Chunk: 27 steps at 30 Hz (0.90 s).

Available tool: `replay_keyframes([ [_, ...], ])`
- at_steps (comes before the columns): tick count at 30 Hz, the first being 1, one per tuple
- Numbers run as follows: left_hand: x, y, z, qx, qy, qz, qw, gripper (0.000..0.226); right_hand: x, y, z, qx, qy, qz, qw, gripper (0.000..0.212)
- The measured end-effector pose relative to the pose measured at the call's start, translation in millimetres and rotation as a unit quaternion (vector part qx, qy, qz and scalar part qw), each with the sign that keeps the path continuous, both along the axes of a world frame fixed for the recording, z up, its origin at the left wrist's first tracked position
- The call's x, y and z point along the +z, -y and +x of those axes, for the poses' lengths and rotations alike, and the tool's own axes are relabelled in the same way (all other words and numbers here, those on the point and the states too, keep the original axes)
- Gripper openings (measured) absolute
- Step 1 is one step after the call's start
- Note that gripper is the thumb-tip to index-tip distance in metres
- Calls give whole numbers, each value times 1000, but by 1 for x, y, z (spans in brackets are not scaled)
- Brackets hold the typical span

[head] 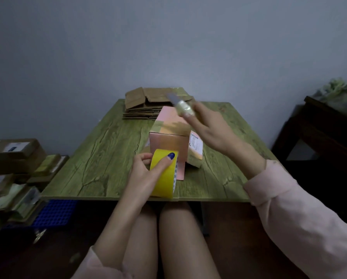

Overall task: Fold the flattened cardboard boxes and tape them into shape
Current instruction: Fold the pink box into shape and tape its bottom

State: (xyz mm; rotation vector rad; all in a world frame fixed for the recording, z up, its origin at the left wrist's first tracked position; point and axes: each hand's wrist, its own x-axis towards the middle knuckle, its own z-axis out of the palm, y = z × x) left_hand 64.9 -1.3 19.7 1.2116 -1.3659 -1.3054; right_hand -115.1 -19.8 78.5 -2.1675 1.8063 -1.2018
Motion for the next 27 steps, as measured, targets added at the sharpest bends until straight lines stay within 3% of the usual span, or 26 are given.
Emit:
replay_keyframes([
  [2,1,-2,-2,-7,-15,-1,1000,36,-4,9,14,31,-52,26,998,19],
  [7,0,-9,-6,13,-14,-19,1000,70,-22,22,20,50,-117,75,989,24],
  [12,3,-11,-1,18,1,-16,1000,62,-19,22,21,52,-127,82,987,27],
  [18,6,-15,1,13,10,-10,1000,74,-13,26,22,47,-157,109,980,29],
  [24,1,-8,1,-17,-14,43,999,94,3,30,8,79,-93,168,978,30],
  [27,2,-11,0,-50,-47,67,995,70,12,31,3,119,-77,241,960,31],
])
